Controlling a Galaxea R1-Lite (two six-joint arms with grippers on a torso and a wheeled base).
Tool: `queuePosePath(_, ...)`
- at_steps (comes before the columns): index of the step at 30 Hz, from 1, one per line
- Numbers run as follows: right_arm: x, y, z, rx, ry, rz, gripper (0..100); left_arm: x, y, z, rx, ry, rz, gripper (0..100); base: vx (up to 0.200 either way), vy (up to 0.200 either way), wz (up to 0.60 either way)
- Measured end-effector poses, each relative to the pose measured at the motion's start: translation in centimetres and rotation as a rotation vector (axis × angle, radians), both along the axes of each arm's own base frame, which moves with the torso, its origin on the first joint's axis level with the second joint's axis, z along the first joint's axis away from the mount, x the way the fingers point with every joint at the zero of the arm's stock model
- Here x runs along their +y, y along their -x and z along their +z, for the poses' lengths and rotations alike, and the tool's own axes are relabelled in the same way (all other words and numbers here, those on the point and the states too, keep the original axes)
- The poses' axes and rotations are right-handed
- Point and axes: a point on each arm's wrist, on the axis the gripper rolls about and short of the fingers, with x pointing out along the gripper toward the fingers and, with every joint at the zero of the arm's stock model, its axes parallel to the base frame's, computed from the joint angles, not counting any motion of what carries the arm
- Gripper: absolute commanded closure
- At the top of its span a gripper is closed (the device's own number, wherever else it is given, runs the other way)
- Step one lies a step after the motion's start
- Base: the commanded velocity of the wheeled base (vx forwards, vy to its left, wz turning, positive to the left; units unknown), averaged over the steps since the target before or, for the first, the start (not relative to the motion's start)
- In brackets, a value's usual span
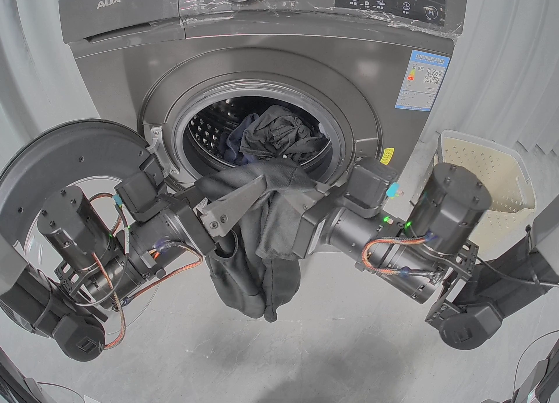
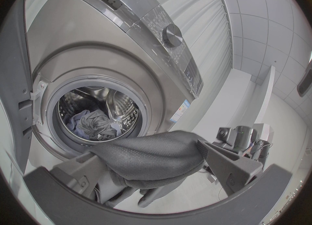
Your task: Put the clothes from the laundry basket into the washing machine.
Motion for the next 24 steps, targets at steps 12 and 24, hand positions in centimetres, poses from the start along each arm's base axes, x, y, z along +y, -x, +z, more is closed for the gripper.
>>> queuePosePath(12, -1.9, 0.7, 2.1, -0.033, -0.038, -0.026, 100, 0.8, -1.5, -1.6, 0.043, -0.034, 0.054, 0, 0.000, 0.000, 0.00)
queuePosePath(24, -3.3, 0.1, 3.0, -0.051, -0.060, -0.080, 100, 1.0, -2.1, -3.9, 0.115, -0.082, 0.062, 0, 0.000, 0.000, 0.00)
